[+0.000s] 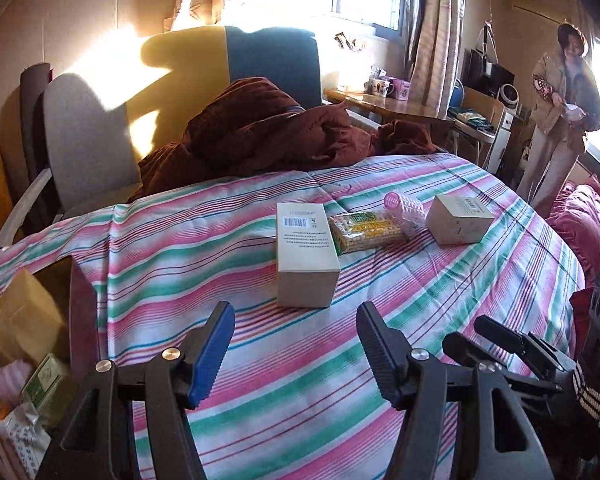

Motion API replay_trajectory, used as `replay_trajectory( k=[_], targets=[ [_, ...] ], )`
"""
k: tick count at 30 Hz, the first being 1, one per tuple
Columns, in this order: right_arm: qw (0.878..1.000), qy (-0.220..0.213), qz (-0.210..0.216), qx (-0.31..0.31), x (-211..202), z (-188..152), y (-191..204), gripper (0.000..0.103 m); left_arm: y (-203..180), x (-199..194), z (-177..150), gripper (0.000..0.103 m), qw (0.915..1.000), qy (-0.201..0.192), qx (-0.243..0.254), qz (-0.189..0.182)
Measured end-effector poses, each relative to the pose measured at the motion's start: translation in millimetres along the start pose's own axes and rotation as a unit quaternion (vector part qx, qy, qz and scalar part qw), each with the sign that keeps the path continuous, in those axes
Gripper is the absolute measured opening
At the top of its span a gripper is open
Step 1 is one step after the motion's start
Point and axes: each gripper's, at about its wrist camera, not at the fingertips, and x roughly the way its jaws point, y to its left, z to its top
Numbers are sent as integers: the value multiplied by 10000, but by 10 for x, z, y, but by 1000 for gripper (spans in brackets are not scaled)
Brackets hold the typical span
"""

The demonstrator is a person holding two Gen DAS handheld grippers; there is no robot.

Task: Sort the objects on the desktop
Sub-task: 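Move both tools back toward the remaining boxes on the sheet, then grasp the white barcode box with the left tool, then grasp the yellow WEIDAN cracker pack with the right tool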

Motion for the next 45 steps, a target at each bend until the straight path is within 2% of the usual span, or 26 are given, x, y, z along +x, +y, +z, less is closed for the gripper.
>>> replay_trajectory(
  k=[7, 15, 18, 21, 24, 27, 32, 37, 41, 43, 45],
  targets=[
    [9996, 9, 234, 129, 36, -15, -42, 69, -128, 440, 173, 67, 9997, 205, 142, -22],
    [9990, 98, 385, 219, 81, -5, -73, 73, -91, 832, 283, 67, 9988, 407, 22, 264],
    [9983, 214, 472, 279, 114, 47, -84, 73, -9, 909, 258, 53, 9982, 512, -182, 271],
    [9981, 260, 522, 174, 150, 218, -58, 73, 54, 794, 182, 52, 9985, 350, -266, 329],
    [9982, 271, 535, -70, 251, 468, 9, 78, 126, 610, 62, 52, 9985, 231, -372, 342],
    [9979, 245, 457, -382, 417, 724, 111, 78, 219, 417, -99, 52, 9976, 254, -580, 276],
    [9936, 501, 410, -925, 858, 1038, 376, 78, 361, 158, -347, 52, 9961, 320, -798, 193],
    [9823, 927, 219, -1614, 1371, 1167, 600, 77, 420, 27, -441, 52, 9962, 282, -812, 126],
    [9702, 1188, 261, -2094, 1612, 1211, 674, 77, 423, -46, -476, 52, 9965, 255, -797, 22],
    [9574, 1407, 426, -2485, 1689, 1218, 722, 77, 427, -71, -499, 52, 9966, 264, -782, -18],
    [9391, 1705, 604, -2921, 1745, 1229, 760, 77, 440, -97, -520, 52, 9964, 287, -796, -77]
  ],
)
